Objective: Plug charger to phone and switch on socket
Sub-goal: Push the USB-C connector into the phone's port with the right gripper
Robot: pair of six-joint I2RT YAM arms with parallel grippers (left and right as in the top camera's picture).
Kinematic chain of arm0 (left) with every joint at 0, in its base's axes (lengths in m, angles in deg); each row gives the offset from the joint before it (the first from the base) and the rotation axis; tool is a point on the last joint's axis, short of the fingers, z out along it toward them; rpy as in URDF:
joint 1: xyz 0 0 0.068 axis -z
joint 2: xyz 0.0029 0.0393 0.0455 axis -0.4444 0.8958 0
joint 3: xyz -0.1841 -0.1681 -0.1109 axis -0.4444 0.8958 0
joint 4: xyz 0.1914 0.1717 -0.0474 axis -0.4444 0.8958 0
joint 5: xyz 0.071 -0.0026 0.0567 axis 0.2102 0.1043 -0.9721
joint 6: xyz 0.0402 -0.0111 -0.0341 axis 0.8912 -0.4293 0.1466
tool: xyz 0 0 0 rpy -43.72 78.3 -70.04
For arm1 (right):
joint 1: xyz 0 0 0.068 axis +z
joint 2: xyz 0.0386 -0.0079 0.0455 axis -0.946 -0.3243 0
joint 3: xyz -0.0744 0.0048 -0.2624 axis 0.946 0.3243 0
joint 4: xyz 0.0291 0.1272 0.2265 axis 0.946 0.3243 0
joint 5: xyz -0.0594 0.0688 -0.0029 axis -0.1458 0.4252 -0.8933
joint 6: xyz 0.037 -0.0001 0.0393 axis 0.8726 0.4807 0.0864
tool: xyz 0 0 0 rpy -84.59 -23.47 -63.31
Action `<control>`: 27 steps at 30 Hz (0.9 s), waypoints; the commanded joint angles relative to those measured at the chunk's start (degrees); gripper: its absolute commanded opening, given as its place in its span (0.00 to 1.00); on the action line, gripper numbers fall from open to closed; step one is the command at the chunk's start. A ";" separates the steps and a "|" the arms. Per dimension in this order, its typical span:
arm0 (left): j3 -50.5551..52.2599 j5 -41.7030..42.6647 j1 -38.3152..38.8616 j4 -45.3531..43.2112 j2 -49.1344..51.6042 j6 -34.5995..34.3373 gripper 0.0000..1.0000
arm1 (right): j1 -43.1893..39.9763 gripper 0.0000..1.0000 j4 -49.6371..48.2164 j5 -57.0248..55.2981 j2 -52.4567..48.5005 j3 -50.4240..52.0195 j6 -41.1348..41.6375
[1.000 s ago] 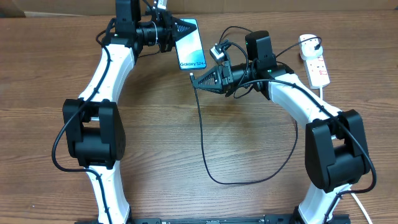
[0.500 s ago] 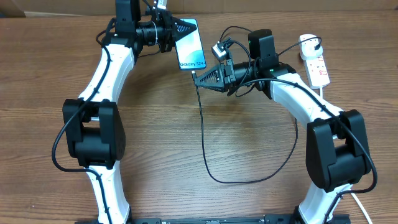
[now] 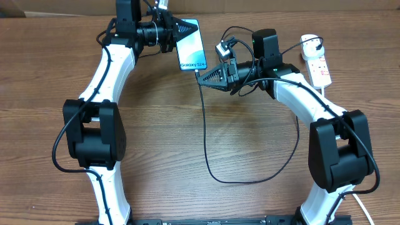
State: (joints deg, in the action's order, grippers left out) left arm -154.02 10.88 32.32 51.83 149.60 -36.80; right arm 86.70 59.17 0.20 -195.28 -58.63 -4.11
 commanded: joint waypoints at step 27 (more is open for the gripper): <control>-0.66 1.55 0.35 -0.66 0.04 -2.67 0.04 | -0.20 0.04 -0.24 0.46 1.33 -0.13 0.20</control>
State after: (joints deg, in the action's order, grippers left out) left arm -154.02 10.96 32.32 51.81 149.60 -38.26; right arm 86.70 59.17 0.20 -195.28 -58.63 -4.11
